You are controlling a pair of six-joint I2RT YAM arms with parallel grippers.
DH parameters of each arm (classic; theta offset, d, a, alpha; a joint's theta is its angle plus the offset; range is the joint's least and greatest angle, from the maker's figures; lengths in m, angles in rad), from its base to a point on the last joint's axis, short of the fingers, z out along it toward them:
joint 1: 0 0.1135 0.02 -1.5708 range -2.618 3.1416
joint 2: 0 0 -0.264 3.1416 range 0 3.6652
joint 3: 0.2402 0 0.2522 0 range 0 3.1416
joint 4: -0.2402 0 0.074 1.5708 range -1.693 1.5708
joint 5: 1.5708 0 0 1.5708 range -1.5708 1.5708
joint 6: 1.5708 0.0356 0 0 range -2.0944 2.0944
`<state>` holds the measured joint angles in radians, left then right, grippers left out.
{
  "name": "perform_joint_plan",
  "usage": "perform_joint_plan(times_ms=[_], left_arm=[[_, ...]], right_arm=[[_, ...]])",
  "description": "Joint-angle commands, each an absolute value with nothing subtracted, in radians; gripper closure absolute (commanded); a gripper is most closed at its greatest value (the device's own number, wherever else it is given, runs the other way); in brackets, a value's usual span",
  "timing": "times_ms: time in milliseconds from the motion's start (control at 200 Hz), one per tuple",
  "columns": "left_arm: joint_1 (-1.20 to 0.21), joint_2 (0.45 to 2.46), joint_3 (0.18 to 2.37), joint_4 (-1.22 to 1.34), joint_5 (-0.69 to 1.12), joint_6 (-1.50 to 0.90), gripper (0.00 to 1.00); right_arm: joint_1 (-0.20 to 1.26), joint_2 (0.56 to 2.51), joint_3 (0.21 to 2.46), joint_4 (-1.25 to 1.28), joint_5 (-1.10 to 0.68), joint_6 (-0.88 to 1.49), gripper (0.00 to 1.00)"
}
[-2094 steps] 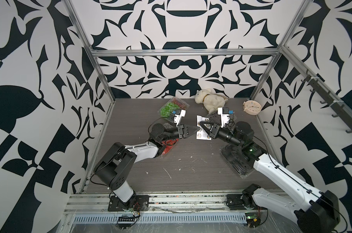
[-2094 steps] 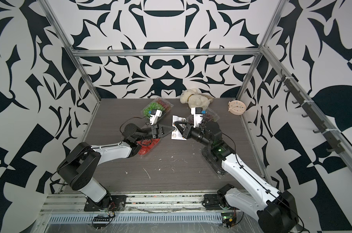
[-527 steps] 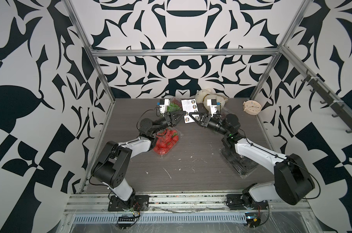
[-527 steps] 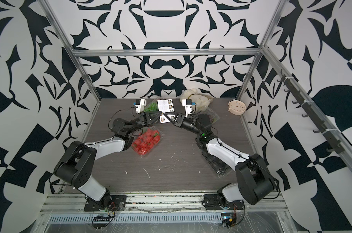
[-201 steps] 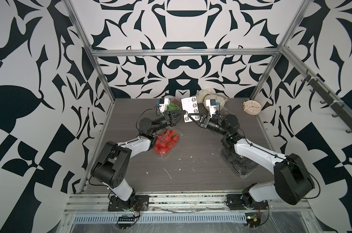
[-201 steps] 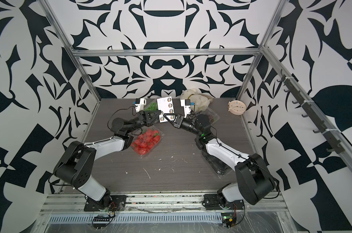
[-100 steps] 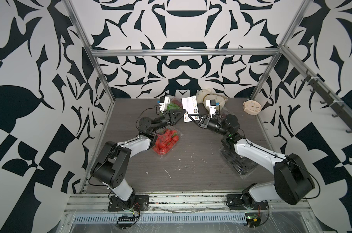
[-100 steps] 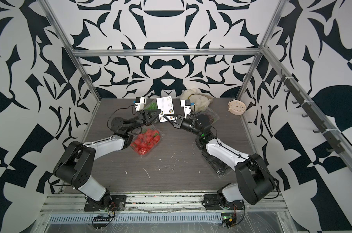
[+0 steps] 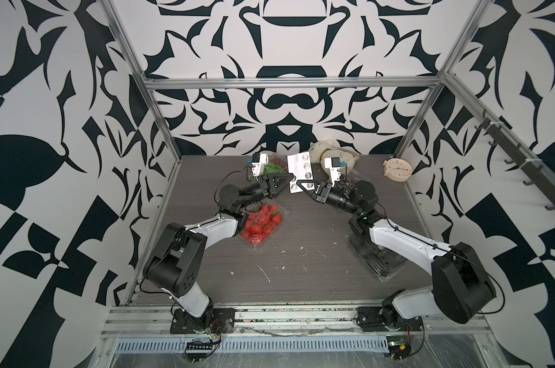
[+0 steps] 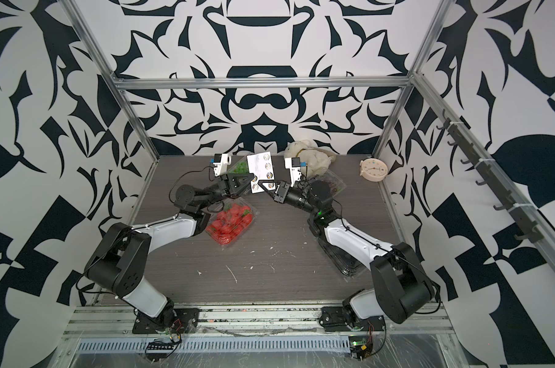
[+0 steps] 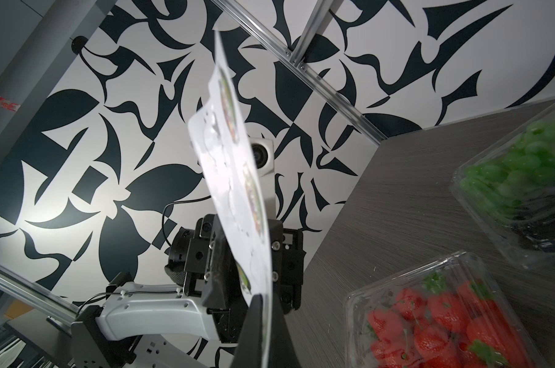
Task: Label fruit boxes
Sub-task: Adjust the label sticker.
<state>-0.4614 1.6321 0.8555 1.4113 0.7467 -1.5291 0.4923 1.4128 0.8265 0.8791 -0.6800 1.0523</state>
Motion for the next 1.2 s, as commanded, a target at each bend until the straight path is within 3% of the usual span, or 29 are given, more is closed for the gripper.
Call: perform_joint_plan(times_ms=[0, 255, 400, 495, 745, 1195], left_arm=[[-0.466, 1.65, 0.857, 1.438, 0.764, -1.505, 0.83], [-0.466, 1.664, 0.852, 1.428, 0.748, -1.491, 0.83], [-0.466, 1.659, 0.855, 1.428, 0.746, -1.49, 0.9], [-0.466, 1.658, 0.856, 1.428, 0.745, -1.49, 1.0], [-0.464, 1.657, 0.857, 1.441, 0.742, -1.508, 0.96], [-0.485, 1.656, 0.888, 1.442, 0.786, -1.528, 1.0]], right_arm=[[0.491, 1.377, 0.859, 0.918, -0.686, 1.058, 1.0], [0.49, 1.367, 0.851, 0.927, -0.674, 1.066, 1.0], [0.491, 1.368, 0.849, 0.931, -0.676, 1.068, 1.0], [0.49, 1.367, 0.847, 0.931, -0.676, 1.068, 1.0], [0.49, 1.366, 0.847, 0.924, -0.675, 1.053, 1.0], [0.489, 1.389, 0.867, 0.925, -0.7, 1.037, 1.0]])
